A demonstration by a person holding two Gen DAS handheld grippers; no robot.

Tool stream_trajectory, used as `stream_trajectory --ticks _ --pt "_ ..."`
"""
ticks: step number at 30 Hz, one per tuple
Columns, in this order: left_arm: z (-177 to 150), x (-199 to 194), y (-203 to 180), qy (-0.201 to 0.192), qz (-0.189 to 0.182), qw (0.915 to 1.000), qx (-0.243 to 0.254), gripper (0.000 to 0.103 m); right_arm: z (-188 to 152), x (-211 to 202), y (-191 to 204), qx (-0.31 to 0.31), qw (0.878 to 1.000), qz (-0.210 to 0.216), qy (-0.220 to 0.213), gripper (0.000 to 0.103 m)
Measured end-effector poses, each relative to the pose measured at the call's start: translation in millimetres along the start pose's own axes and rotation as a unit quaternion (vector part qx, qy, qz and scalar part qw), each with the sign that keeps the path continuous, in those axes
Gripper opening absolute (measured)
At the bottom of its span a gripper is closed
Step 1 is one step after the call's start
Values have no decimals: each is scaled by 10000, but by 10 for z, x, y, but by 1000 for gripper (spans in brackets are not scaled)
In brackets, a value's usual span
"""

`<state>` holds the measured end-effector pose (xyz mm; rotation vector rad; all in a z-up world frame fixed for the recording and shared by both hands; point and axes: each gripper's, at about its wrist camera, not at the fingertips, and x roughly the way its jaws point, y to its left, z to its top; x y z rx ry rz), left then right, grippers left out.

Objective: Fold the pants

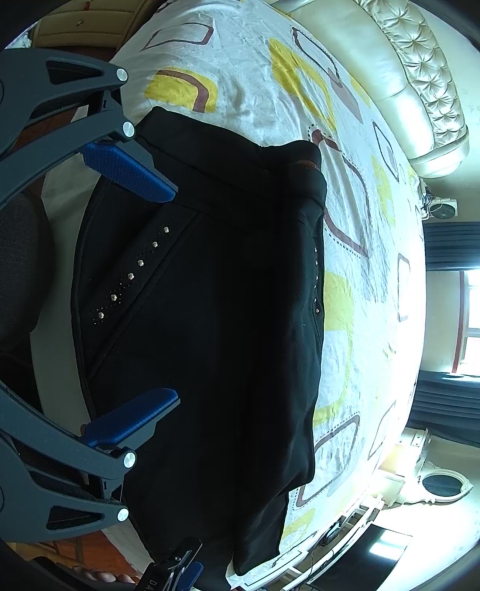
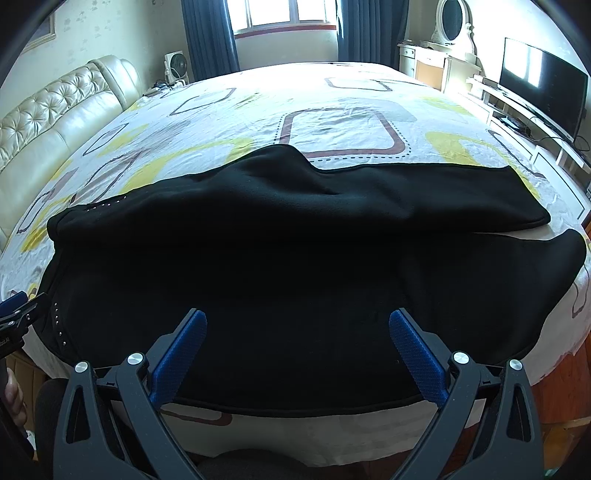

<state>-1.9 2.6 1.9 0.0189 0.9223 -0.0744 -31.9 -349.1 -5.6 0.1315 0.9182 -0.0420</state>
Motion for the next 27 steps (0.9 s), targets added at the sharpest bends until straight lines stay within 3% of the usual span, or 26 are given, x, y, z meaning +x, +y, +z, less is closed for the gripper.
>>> stream_trajectory --ticks 27 --pt "6 -8 -8 -13 -29 10000 -12 101 -3 14 28 -2 10000 15 16 99"
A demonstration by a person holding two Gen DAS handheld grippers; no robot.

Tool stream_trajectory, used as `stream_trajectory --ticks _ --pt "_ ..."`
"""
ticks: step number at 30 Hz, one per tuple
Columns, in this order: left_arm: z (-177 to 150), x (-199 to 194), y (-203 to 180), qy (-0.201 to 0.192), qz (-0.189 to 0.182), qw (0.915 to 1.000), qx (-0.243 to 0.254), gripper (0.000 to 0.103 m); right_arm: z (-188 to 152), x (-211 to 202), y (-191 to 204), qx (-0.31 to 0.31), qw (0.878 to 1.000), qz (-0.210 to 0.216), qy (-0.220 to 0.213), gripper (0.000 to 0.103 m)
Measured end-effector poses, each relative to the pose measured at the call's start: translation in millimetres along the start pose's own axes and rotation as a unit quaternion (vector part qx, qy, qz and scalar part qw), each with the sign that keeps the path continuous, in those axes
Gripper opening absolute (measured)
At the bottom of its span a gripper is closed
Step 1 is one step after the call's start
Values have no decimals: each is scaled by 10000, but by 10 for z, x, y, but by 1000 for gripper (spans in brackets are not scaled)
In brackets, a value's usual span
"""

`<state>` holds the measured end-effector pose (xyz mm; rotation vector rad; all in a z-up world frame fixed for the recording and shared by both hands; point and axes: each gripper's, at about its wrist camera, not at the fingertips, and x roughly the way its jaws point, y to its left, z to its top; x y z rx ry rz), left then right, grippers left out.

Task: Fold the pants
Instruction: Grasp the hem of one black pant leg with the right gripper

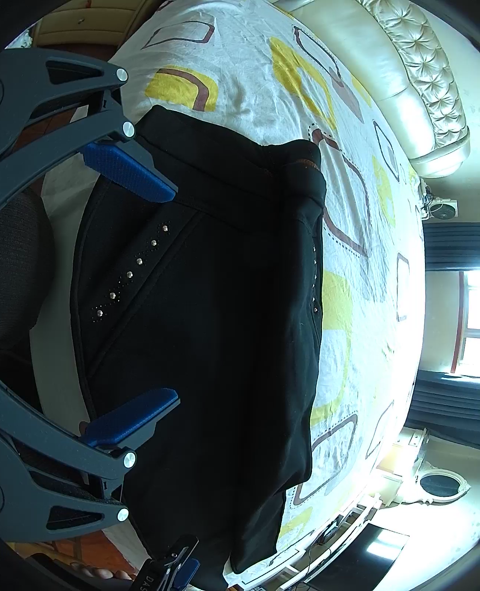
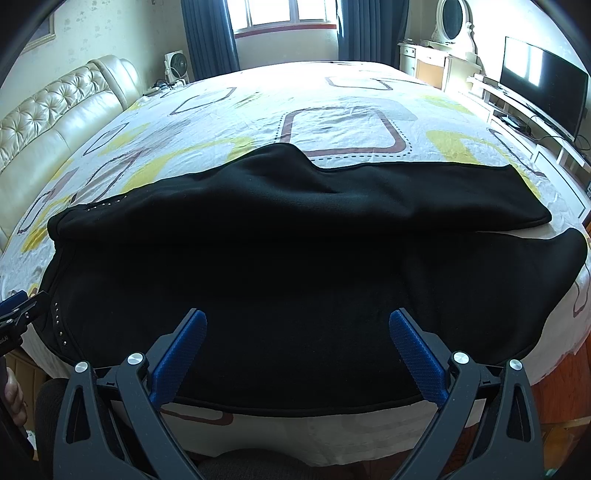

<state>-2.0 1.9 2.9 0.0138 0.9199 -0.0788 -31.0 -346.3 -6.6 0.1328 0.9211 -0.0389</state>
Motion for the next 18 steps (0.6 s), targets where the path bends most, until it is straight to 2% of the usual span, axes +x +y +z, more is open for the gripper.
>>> stream_trajectory --ticks 9,12,15,18 --pt "11 -11 -22 -11 -53 10000 -17 101 22 -16 -22 21 10000 57 5 99" --pt "16 -19 -31 -11 -92 10000 2 101 57 -42 -88 117 9994 298 98 99" --pt "17 -33 -43 -35 -115 9999 48 101 142 -149 -327 441 9971 616 -6 99" --pt "11 -36 -57 -31 -149 9998 86 101 196 -280 -823 1095 9892 952 -216 99"
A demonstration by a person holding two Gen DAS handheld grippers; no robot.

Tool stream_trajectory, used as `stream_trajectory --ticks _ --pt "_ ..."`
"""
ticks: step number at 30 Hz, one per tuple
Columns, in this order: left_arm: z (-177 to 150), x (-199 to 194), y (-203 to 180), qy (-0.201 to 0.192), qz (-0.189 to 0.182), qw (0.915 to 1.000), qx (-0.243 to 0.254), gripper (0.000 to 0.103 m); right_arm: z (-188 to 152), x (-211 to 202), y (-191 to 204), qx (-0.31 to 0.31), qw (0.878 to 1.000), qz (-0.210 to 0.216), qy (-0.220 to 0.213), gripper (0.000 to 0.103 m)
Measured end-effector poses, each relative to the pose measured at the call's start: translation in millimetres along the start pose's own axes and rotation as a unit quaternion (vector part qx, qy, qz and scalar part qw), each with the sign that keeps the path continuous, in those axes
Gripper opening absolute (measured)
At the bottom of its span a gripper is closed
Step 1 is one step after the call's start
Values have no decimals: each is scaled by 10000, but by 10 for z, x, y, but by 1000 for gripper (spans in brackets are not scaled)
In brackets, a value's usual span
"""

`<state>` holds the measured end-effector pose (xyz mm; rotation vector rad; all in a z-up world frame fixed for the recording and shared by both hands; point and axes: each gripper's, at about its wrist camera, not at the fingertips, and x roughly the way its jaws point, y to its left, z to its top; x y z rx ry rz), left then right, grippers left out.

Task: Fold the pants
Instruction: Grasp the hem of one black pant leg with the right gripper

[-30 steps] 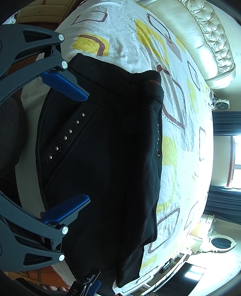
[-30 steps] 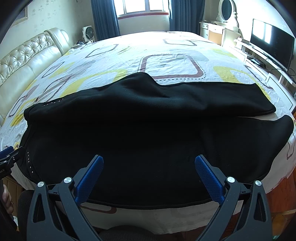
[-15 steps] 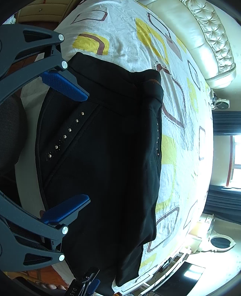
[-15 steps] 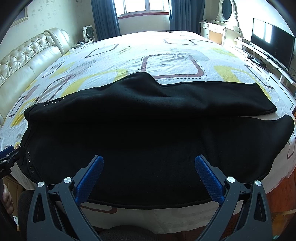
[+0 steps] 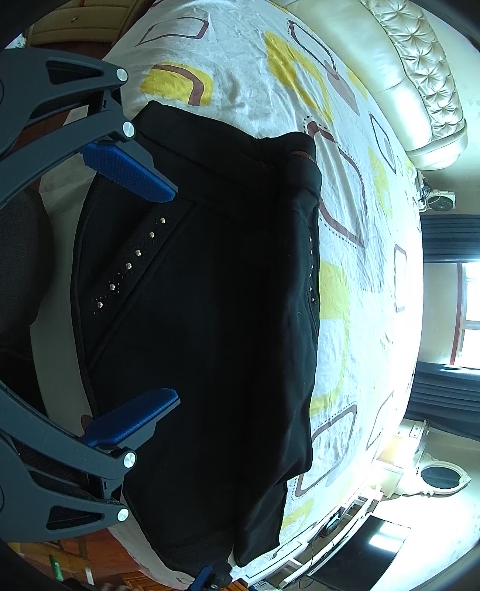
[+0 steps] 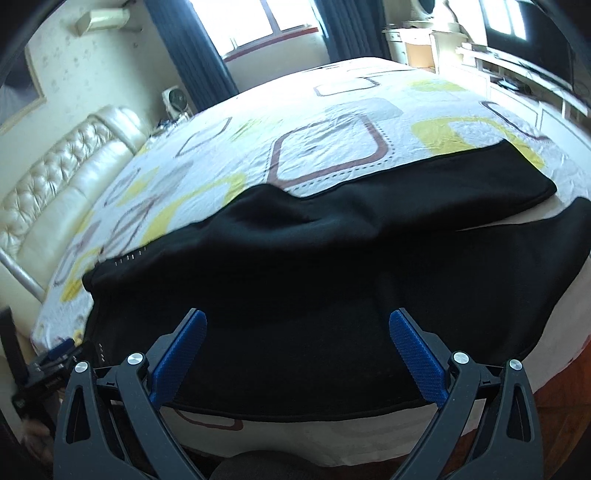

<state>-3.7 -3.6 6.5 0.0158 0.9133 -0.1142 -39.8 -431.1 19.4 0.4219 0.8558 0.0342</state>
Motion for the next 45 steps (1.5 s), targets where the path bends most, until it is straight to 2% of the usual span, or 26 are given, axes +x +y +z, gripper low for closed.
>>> stream_trajectory --ticks 3,5,6,8,10,13,15,18,20,22,24,27,29,31,33,35,37,40,41,43,45 --pt "-19 21 -23 38 -17 10000 66 101 106 -256 -718 847 9955 294 -316 99" --pt "-41 48 -53 88 -30 9999 105 101 55 -438 -1351 1762 9817 382 -615 99" --pt "-51 66 -71 121 -35 9998 133 101 -28 -498 -1664 2302 9690 514 -729 99" --pt "-69 104 -114 175 -46 9996 200 101 -252 -541 -2227 3377 9350 696 -835 99" --pt "-82 136 -159 207 -55 9994 286 101 -448 -524 -2631 4092 9034 845 -961 99" --pt "-96 165 -198 218 -46 9991 373 101 -535 -513 -3038 4680 8698 955 -1237 99" --pt "-105 178 -201 220 -16 9990 391 101 -485 -518 -3201 4794 8589 1077 -1445 99" --pt "-115 213 -181 292 -9 9989 354 101 -414 -508 -3298 4923 8342 1619 -1884 99" --pt "-121 242 -160 348 -16 9989 305 101 -347 -513 -3338 4981 8225 1786 -2086 99" --pt "-127 264 -137 391 -5 9989 261 101 -230 -566 -3404 4903 8304 1460 -2208 99" --pt "-128 290 -124 448 8 9987 235 101 -149 -522 -3440 4912 8452 951 -1879 99" --pt "-123 315 -91 518 -48 9985 177 101 -93 -328 -3266 4887 8471 1399 -1552 99" --pt "-115 317 -86 509 -63 9986 155 101 40 -227 -3096 4761 8513 1633 -1484 99" --pt "-109 321 -78 496 -58 9986 155 101 163 -189 -2959 4513 8653 1571 -1513 99" --pt "-110 338 -65 518 -56 9985 143 101 348 -76 -2792 4204 8850 1442 -1386 99" --pt "-112 360 -47 569 -55 9983 109 101 477 36 -2585 3955 8979 1440 -1290 99" --pt "-110 381 -27 622 -54 9980 53 101 607 187 -2359 3658 9098 1633 -1082 99" --pt "-107 415 1 698 -84 9975 -23 101 744 375 -2028 3241 9188 2160 -641 99" --pt "-107 422 7 712 -82 9974 -35 101 773 376 -1934 3104 9217 2243 -615 99" --pt "-106 429 18 718 -84 9974 -42 101 804 287 -1873 2983 9265 2185 -704 99" --pt "-106 428 19 718 -103 9974 -45 101 829 189 -1972 2971 9332 1856 -803 99"
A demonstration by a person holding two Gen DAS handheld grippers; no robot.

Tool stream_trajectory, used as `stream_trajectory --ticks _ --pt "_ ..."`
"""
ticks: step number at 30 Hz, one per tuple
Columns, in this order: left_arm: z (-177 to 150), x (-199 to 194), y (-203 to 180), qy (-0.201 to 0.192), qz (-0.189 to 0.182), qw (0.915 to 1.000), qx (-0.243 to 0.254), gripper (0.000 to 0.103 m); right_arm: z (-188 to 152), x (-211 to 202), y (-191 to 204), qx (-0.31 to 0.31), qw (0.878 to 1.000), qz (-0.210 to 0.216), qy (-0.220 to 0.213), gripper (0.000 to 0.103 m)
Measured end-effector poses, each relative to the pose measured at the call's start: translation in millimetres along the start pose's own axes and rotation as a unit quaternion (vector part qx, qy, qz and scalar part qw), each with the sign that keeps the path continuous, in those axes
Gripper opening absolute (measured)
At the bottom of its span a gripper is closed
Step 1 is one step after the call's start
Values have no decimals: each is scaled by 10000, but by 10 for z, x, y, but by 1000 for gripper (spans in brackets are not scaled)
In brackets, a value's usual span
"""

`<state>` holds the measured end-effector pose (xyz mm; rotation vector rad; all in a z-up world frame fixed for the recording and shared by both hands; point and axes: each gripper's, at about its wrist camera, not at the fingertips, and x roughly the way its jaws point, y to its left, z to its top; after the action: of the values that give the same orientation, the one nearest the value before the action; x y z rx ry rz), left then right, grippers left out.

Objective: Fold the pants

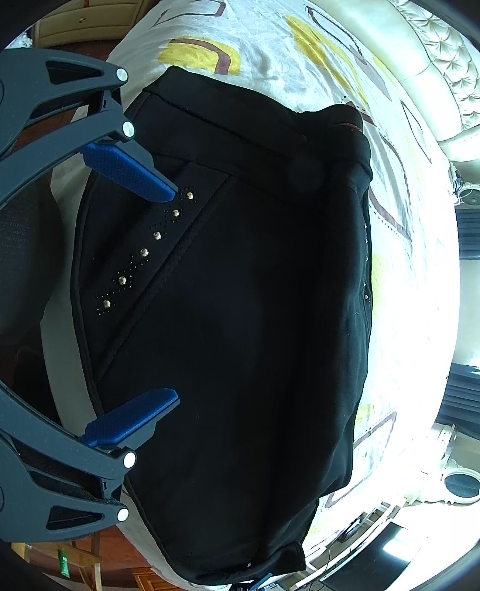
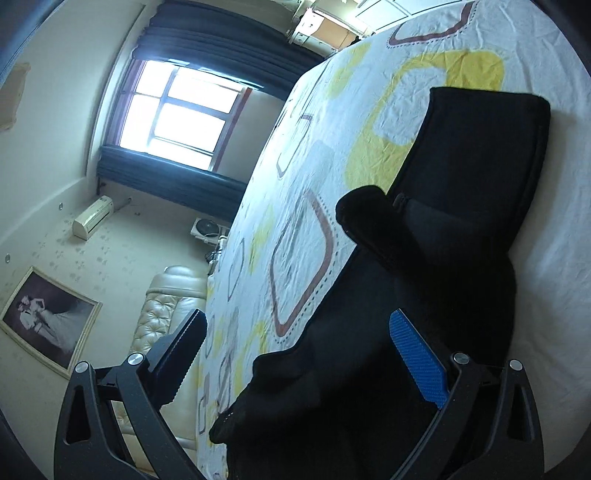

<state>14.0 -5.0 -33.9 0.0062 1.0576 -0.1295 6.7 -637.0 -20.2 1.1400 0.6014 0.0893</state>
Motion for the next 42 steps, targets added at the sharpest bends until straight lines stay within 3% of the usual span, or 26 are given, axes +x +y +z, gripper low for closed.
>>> stream_trajectory --ticks 2,4,11,12,13,15,20,22,28,31,36,42 --pt "2 -2 -13 -1 -30 10000 25 101 148 -125 -107 -66 9984 -523 -184 99" --pt "-2 -4 -36 -5 -45 10000 67 101 287 -199 -211 -89 9971 -710 -275 99" --pt "-16 22 -30 64 -20 10000 71 101 455 -100 -281 -577 9866 -1524 23 96" --pt "-16 29 -36 72 -9 10000 59 101 411 -100 -280 -733 9854 -1536 70 91" --pt "-16 37 -26 84 -6 10000 42 101 409 -68 -227 -877 9834 -1585 133 70" --pt "-15 51 -14 111 -4 9999 19 101 394 45 -177 -1038 9801 -1657 343 53" --pt "-12 67 -15 112 25 9999 45 101 450 258 -140 -1135 9725 -1971 509 49" --pt "-16 79 -4 126 48 9999 46 101 446 312 -113 -1191 9725 -1892 652 5" --pt "4 104 26 144 35 9999 -2 101 385 -160 0 -1368 9722 -1896 108 5" --pt "0 102 24 150 23 9999 6 101 390 -579 -115 -1421 9627 -2283 -310 5" --pt "-22 81 -6 134 1 9999 77 101 471 -1175 -698 -774 9510 -2903 -735 5" --pt "-39 64 -37 137 21 9999 56 101 337 -1286 -1255 -192 9469 -3128 -722 5"
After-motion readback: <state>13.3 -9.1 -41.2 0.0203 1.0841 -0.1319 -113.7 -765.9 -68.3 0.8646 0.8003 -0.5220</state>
